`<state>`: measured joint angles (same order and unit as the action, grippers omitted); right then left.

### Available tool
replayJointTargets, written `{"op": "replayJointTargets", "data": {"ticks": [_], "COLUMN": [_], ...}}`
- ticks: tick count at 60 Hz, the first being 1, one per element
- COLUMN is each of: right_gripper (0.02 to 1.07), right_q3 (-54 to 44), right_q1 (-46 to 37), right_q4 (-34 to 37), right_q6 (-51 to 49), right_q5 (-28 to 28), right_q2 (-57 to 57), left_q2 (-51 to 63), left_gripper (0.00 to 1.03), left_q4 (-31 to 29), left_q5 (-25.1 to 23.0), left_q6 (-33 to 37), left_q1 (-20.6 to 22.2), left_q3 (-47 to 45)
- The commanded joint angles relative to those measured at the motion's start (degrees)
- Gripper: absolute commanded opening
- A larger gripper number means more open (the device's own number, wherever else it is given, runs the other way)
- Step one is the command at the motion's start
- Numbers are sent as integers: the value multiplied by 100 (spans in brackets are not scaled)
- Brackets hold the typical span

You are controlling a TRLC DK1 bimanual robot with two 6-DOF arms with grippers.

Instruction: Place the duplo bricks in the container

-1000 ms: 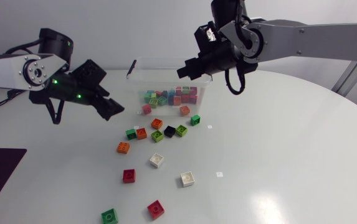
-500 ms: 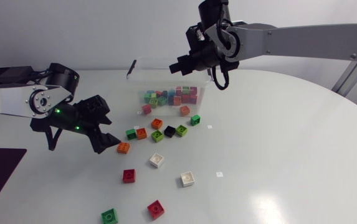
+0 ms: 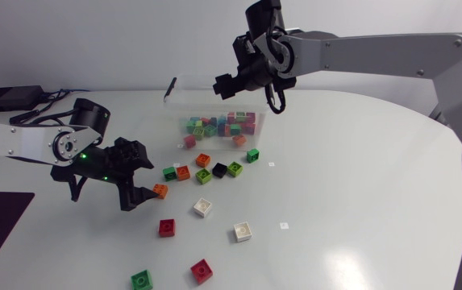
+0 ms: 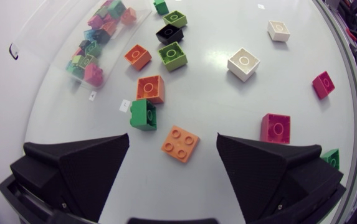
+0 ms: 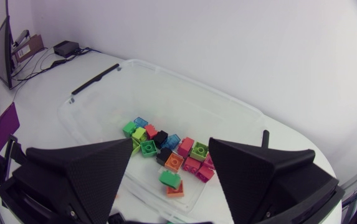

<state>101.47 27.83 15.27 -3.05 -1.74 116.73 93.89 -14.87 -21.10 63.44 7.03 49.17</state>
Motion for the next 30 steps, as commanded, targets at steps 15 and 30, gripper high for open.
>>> {"op": "replayJointTargets", "data": {"ticks": [15, 30], "right_gripper": [102, 102], "right_q3": [-1437, -2975], "right_q1": [47, 117], "right_q4": [-59, -419], "right_q6": [6, 6], "right_q5": [-11, 77], "right_q2": [-1319, -2224], "left_q2": [789, 1264], "left_gripper": [98, 96], "left_q4": [-543, -1026], "left_q5": [-122, -113], "left_q6": [1259, 1698], "left_q1": [27, 0], "left_q3": [436, 946]}}
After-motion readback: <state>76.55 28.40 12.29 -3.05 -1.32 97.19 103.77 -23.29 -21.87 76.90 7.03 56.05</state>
